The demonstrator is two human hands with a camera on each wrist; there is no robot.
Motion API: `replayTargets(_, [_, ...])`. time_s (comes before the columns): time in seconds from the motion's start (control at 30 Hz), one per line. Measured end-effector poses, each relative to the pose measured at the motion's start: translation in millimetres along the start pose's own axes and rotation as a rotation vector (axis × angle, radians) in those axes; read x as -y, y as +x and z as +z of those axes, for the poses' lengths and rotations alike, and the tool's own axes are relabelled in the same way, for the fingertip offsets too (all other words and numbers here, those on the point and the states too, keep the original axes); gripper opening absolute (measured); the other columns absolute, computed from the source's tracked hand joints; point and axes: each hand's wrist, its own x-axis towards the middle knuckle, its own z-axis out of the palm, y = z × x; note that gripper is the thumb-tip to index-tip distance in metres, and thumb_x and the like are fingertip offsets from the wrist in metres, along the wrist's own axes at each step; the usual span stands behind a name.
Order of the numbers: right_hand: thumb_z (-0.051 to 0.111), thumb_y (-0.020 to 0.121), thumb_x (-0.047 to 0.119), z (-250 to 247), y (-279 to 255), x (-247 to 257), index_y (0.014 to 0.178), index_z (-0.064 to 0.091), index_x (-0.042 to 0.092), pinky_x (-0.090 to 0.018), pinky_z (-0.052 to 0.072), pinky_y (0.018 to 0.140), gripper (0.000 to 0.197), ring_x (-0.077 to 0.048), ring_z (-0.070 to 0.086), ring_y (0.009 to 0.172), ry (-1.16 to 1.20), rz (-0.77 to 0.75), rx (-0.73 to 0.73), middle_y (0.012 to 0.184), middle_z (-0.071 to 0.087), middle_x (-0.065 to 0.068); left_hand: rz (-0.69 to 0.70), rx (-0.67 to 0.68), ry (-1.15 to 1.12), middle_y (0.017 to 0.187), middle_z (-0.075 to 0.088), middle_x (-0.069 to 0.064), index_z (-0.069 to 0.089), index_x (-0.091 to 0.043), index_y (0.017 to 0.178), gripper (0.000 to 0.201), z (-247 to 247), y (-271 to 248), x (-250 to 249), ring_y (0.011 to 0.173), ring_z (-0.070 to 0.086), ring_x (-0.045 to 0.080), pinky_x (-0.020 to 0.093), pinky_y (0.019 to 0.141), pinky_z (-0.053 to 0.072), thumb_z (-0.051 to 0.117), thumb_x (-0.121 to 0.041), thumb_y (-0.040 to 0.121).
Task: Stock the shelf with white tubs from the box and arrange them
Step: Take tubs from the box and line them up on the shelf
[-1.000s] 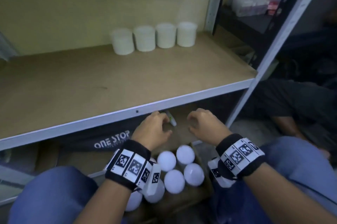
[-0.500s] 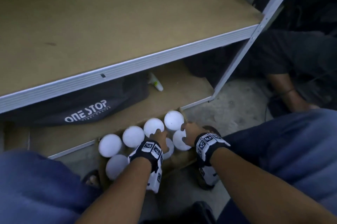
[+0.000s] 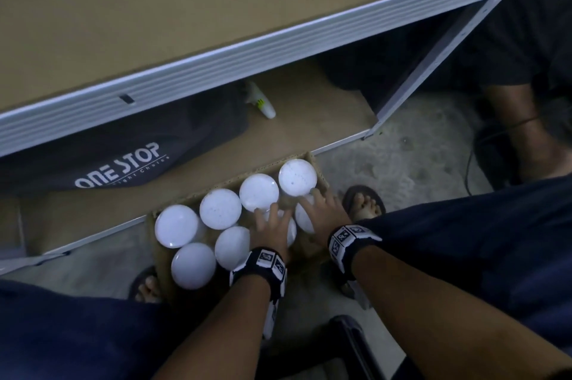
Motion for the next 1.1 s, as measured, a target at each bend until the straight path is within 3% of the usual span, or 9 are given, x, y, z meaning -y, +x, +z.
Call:
replayTargets(0.07, [0.063,0.079,0.024,2,1,0,0.146,0.028,0.026,-0.045,0.037,0.101,0.076,-0.038,0.041,0.122,-0.022,-0.013,-0.008,0.146,0.030,-0.016,-0.016,-0.009,-0.002,0.133,0.042,0.003,0.039,-0.030,0.135,0.071,0,-1,-2,0.121,0.040,0.038,0.039,0.082,0.049,0.068,-0.023,0.071])
replayTargets(0.23, [0.055,0.085,0.015,1,0,4,0.143,0.033,0.024,-0.046,0.035,0.101,0.062,-0.038,0.043,0.119,-0.050,0.007,-0.028,0.146,0.029,-0.016,-0.029,-0.014,-0.026,0.117,0.053,0.000,0.053,-0.032,0.117,0.068,7,3,1,0.107,0.051,0.033,0.035,0.064,0.050,0.079,-0.021,0.055])
replayTargets(0.37, [0.062,0.080,0.019,-4,0,5,0.140,0.036,0.024,-0.046,0.038,0.100,0.065,-0.036,0.043,0.119,-0.035,0.019,-0.012,0.143,0.031,-0.014,0.019,-0.009,-0.111,0.140,0.031,0.002,0.035,-0.034,0.133,0.074,4,3,7,0.124,0.036,0.031,0.036,0.089,0.048,0.073,-0.025,0.070])
replayTargets(0.43, [0.060,0.083,0.022,-7,-3,5,0.140,0.037,0.025,-0.045,0.037,0.100,0.061,-0.037,0.042,0.120,-0.017,0.034,-0.023,0.142,0.032,-0.014,0.010,-0.006,-0.143,0.144,0.024,0.002,0.031,-0.037,0.136,0.078,-2,-2,10,0.126,0.034,0.030,0.037,0.094,0.046,0.073,-0.030,0.070])
replayTargets(0.57, [0.063,0.080,0.031,-23,-13,8,0.139,0.036,0.029,-0.046,0.037,0.098,0.065,-0.037,0.041,0.121,0.028,0.088,-0.038,0.141,0.031,-0.013,-0.002,0.079,-0.221,0.139,0.028,-0.001,0.027,-0.042,0.135,0.086,-21,-6,10,0.128,0.034,0.031,0.041,0.100,0.041,0.071,-0.050,0.062])
replayTargets(0.67, [0.073,0.070,0.036,-45,-22,10,0.137,0.033,0.032,-0.046,0.040,0.097,0.078,-0.035,0.039,0.121,0.063,0.101,-0.019,0.142,0.025,-0.011,-0.027,0.065,-0.230,0.132,0.038,-0.003,0.028,-0.043,0.129,0.083,-44,-9,10,0.123,0.044,0.030,0.045,0.098,0.042,0.066,-0.060,0.057])
replayTargets(0.8, [0.070,0.069,0.037,-77,-38,9,0.136,0.030,0.031,-0.046,0.043,0.097,0.078,-0.036,0.034,0.120,0.100,0.067,-0.048,0.142,0.019,-0.010,-0.049,0.059,-0.259,0.137,0.031,0.001,0.024,-0.038,0.138,0.094,-84,-23,16,0.128,0.036,0.031,0.047,0.097,0.043,0.073,-0.048,0.059])
replayTargets(0.97, [0.058,0.052,0.047,-122,-57,17,0.119,0.037,0.032,-0.047,0.044,0.089,0.072,-0.036,0.038,0.109,0.080,-0.005,-0.166,0.129,0.040,-0.007,-0.021,0.014,-0.281,0.128,0.046,0.001,0.038,-0.025,0.130,0.093,-147,-49,29,0.119,0.049,0.027,0.039,0.094,0.046,0.080,-0.044,0.049])
replayTargets(1.1, [0.072,0.062,0.047,-169,-104,23,0.125,0.043,0.028,-0.044,0.043,0.094,0.072,-0.036,0.037,0.109,0.132,-0.045,-0.321,0.125,0.030,-0.008,-0.009,-0.100,-0.295,0.121,0.042,0.000,0.039,-0.028,0.124,0.087,-196,-84,43,0.117,0.043,0.028,0.037,0.093,0.042,0.078,-0.049,0.049])
